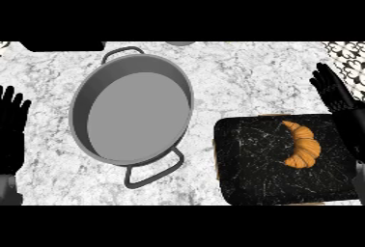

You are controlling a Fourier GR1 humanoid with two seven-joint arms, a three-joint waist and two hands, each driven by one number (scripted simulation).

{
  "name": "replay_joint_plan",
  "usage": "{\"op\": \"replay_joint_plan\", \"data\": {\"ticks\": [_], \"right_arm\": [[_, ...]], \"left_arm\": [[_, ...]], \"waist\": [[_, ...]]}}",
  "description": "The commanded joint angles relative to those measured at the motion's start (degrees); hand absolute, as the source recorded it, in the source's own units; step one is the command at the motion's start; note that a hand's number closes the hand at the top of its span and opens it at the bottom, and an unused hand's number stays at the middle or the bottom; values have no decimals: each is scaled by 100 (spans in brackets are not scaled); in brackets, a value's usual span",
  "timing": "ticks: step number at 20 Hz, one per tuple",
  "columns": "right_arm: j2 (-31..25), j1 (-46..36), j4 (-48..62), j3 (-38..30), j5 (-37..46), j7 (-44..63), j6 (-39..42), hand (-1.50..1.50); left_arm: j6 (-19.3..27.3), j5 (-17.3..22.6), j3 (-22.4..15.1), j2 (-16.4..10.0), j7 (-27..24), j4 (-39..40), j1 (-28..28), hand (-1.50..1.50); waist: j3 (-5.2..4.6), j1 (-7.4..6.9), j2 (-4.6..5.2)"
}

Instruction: Pick the croissant from the tray and place it in the pot

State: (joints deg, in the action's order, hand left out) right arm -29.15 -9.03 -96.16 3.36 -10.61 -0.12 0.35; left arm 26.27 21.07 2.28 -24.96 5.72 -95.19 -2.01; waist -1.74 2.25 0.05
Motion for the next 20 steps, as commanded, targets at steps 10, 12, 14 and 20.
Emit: {"op": "replay_joint_plan", "data": {"ticks": [10,12,14,20], "right_arm": [[-845,2154,712,-1432,2301,755,-2947,-150],[-210,2628,111,-1215,2657,614,-3641,-150],[249,3241,-637,-1058,2846,738,-3991,-150],[-257,3853,-2120,-1027,3247,2599,-2902,-150]], "left_arm": [[-721,-872,-725,-785,0,511,897,0],[-817,-925,-794,-781,-116,504,977,0],[-843,-989,-885,-701,-42,563,730,0],[-1064,-1196,-915,-512,-183,923,507,0]], "waist": [[145,332,-38],[156,168,-64],[160,96,-45],[161,-160,-3]]}}
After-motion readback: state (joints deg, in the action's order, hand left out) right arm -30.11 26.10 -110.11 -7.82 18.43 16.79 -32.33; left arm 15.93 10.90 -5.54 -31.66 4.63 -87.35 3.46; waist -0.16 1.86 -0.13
